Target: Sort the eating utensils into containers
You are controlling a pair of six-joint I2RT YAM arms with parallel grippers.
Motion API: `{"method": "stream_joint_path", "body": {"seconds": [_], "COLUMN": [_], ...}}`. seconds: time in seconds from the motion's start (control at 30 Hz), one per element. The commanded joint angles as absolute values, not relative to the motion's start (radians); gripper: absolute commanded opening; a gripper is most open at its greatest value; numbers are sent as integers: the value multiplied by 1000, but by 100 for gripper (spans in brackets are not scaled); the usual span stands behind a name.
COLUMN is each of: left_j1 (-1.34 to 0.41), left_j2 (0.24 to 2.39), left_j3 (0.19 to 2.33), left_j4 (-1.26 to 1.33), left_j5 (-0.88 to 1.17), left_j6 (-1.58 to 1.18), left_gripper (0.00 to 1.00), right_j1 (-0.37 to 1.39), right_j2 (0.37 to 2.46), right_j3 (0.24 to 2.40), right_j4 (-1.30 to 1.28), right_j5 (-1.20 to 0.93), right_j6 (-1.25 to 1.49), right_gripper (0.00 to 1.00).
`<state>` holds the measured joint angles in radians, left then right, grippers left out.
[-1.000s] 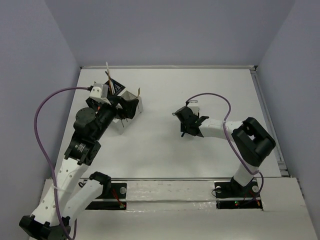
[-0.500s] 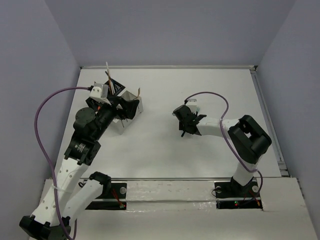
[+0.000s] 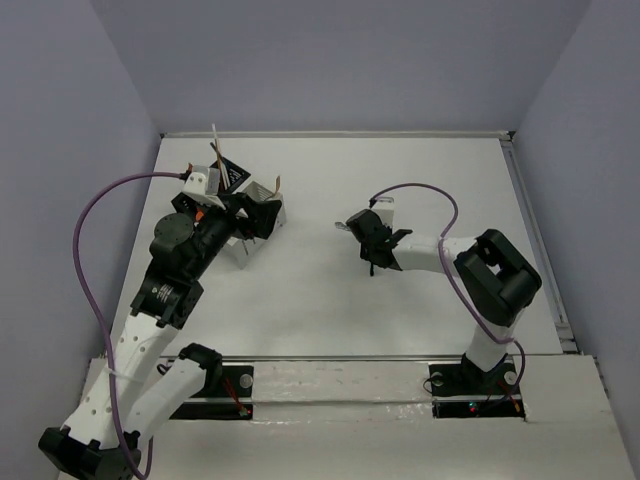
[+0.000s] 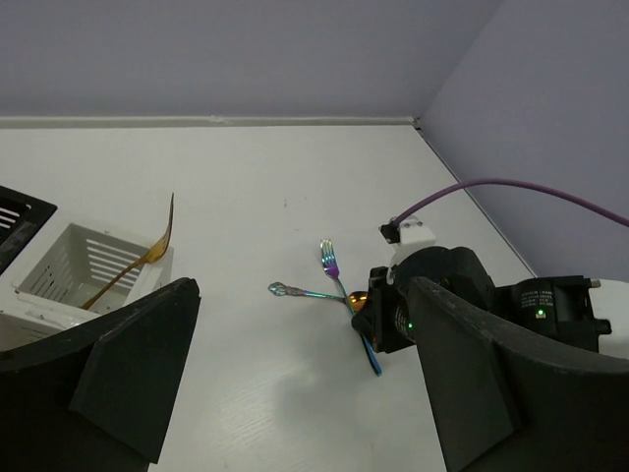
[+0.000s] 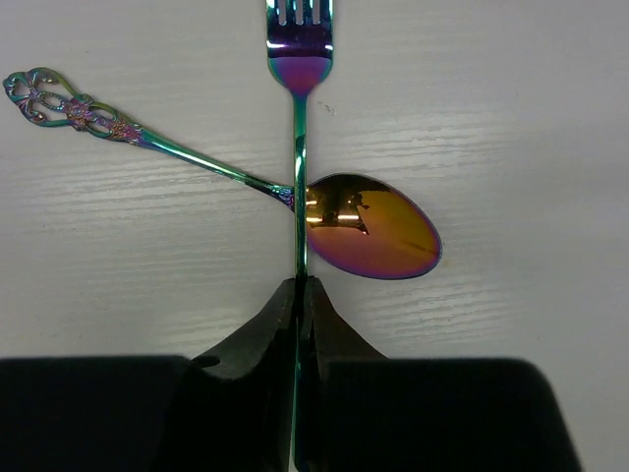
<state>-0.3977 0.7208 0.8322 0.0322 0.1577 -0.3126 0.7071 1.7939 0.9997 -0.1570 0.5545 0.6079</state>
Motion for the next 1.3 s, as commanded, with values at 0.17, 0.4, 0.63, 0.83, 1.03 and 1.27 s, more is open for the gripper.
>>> {"method": "stream_joint_path", "body": {"seconds": [0.17, 0.4, 0.63, 0.83, 1.03, 1.27], "left_j1": [-402, -402, -402, -402, -402, -402], "left_j2": [733, 767, 873, 954, 968, 986], "left_j3": [835, 828, 825, 827, 822, 822], "left_j4": [77, 100, 143, 158, 166, 155], "left_j5": [193, 256, 418, 498, 505, 480], "left_j6": [-321, -354, -408, -439, -443, -440], "left_gripper": [99, 96, 91, 89, 88, 76], "right_j1": [701, 712, 778, 880, 966, 1037], "right_j2": [1665, 1398, 1200, 1170, 1215, 1252], "right_j3": [951, 799, 696, 730, 796, 833], "right_j4": [-115, 115, 330, 396, 394, 419], "right_j5": [624, 533, 263, 184, 186, 206], "right_j6": [577, 413, 331, 316, 296, 279], "right_gripper": [7, 7, 7, 7, 7, 7]}}
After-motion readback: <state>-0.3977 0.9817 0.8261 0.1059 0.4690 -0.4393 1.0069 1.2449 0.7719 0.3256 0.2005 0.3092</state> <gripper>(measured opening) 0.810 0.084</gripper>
